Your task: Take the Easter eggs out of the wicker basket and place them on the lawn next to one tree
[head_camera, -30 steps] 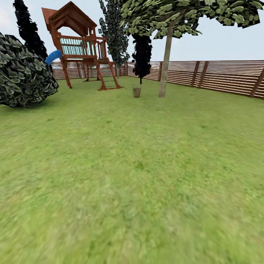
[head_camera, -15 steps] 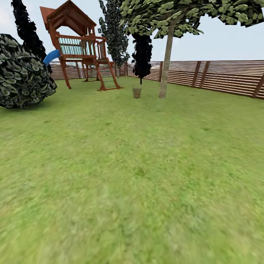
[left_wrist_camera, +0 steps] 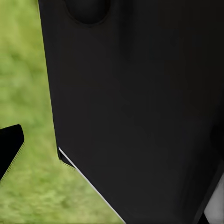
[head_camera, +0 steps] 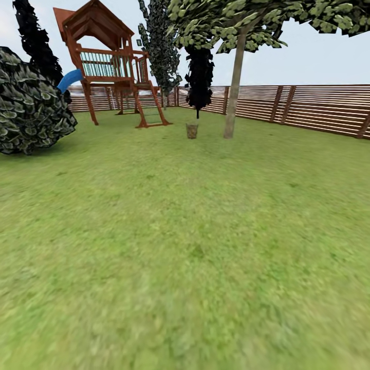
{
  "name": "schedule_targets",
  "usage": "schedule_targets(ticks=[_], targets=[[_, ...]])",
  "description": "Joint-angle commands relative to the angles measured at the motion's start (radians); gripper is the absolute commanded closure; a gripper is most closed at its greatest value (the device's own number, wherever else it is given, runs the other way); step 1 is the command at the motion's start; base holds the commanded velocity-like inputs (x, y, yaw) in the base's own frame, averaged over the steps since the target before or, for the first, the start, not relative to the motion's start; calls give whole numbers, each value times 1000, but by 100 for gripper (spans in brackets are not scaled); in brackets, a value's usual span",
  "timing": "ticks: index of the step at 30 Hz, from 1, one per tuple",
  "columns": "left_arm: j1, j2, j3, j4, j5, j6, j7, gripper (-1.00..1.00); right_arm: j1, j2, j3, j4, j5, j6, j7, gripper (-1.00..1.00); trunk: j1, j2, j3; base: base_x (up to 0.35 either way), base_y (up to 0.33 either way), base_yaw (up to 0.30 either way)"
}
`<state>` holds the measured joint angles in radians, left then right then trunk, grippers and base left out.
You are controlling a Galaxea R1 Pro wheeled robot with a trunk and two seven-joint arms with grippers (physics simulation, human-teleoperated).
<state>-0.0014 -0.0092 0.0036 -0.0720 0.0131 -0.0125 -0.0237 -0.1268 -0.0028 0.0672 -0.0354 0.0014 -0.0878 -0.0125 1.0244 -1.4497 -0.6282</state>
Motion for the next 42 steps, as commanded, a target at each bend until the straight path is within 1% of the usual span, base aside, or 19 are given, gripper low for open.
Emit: schedule_targets(ticks=[1, 42], targets=[[0, 0, 1, 0, 2, -1, -2, -100, -1, 0, 6, 1, 0, -3, -1, -100, 1, 0, -1, 335, 0, 0], [0, 1, 4, 3, 4, 0, 1, -100, -1, 0, 6, 1, 0, -3, -1, -100, 1, 0, -1, 336, 0, 0]])
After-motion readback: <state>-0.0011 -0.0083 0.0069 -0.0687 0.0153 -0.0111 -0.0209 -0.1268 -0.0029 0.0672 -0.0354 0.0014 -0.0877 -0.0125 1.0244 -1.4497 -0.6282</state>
